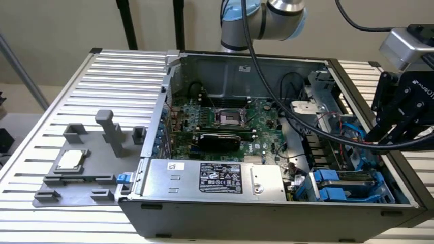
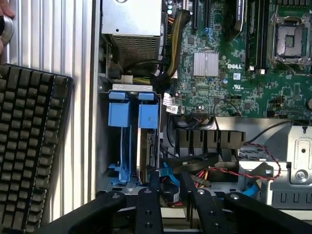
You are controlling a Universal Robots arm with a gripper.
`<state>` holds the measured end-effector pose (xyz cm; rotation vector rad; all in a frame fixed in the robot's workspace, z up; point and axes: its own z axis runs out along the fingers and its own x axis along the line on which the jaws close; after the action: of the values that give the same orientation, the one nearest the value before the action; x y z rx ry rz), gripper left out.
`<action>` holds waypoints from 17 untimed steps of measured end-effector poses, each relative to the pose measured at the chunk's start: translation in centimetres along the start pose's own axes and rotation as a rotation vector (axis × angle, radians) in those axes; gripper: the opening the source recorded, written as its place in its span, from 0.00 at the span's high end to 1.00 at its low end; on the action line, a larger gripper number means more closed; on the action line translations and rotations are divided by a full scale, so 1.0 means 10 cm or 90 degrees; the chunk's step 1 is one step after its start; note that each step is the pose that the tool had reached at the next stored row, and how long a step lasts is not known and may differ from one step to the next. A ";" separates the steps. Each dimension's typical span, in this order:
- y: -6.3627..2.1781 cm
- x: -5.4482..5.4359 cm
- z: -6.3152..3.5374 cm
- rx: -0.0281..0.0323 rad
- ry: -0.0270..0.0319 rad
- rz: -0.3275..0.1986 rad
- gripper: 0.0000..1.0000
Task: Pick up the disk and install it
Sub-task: 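Insert the first disk wire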
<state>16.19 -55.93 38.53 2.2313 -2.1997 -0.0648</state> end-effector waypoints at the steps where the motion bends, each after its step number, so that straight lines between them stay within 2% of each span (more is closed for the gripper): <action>1: -0.010 0.00 0.014 -0.0001 0.0024 -0.001 0.69; 3: -0.028 -0.01 0.045 -0.0001 0.0069 -0.002 0.69; 8: -0.057 -0.06 0.137 -0.0003 0.0119 -0.005 0.69; 12: -0.067 -0.10 0.195 -0.0005 0.0203 -0.008 0.69; 15: -0.070 -0.13 0.233 -0.0006 0.0248 -0.010 0.69; 17: -0.069 -0.15 0.249 -0.0006 0.0260 -0.014 0.61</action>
<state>16.77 -54.34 36.05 2.2363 -2.1540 -0.0204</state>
